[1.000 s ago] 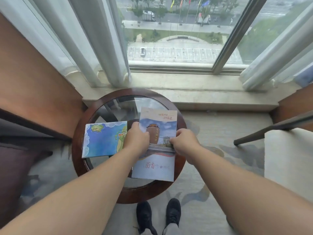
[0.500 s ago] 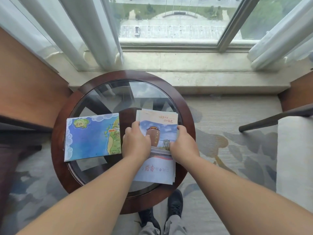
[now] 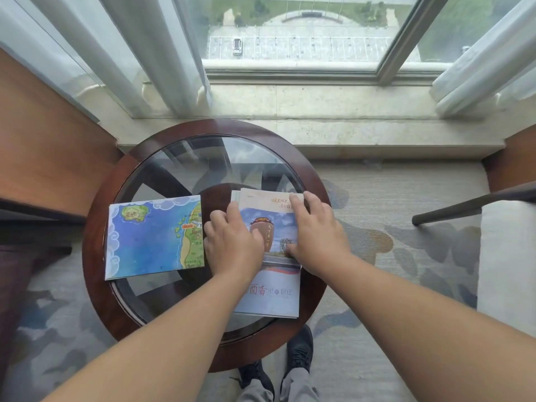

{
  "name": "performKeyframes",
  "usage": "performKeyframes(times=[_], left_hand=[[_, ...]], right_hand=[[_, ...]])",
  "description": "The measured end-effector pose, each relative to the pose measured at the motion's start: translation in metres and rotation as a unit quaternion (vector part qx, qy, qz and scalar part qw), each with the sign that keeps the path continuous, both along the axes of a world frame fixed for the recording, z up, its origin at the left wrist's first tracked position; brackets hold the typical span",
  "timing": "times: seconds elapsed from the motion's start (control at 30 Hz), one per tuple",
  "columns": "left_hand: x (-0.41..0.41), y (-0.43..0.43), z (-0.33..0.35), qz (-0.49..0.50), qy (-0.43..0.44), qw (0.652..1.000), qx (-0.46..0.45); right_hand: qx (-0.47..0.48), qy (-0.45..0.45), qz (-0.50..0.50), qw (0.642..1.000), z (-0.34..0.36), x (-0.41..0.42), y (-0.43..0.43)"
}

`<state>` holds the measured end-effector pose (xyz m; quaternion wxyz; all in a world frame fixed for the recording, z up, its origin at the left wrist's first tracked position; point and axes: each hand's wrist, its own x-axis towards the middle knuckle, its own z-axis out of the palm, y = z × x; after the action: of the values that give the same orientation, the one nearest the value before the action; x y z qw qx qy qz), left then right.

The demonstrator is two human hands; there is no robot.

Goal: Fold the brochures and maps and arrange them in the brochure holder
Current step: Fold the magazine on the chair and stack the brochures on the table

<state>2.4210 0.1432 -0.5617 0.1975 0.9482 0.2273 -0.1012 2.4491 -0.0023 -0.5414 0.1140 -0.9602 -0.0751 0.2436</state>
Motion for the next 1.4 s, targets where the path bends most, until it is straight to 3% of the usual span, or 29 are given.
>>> performKeyframes(times=[0.1,0.23,0.4,0.67,1.07,1.27,1.4], left_hand=[[0.007,-0.015,-0.007,-0.089,-0.058,0.994,0.01],[0.018,-0.042,-0.033,-0.135,-0.016,0.991,-0.001],[0.01,-0.049,-0.057,-0.167,0.005,0.98,0.111],[-0.058,-0.032,-0.045,-0.25,-0.018,0.963,0.101],[-0.098,-0.028,-0.047,-0.304,0.077,0.939,0.139],[-0.094,-0.028,-0.038,-0.298,0.106,0.94,0.132],[-0.086,-0.029,-0.021,-0.254,0.067,0.963,0.057]], right_hand=[[-0.051,0.043,0.088,0.994,-0.002,0.013,-0.007],[-0.07,0.056,0.131,0.987,-0.008,0.019,-0.012],[-0.081,0.066,0.123,0.987,-0.011,0.017,-0.011],[-0.123,0.086,0.11,0.983,-0.004,0.013,-0.004],[-0.16,0.087,0.105,0.978,-0.005,0.013,0.005],[-0.122,0.071,0.043,0.989,-0.001,0.0,0.001],[0.02,0.057,-0.095,0.994,-0.002,-0.025,0.005]])
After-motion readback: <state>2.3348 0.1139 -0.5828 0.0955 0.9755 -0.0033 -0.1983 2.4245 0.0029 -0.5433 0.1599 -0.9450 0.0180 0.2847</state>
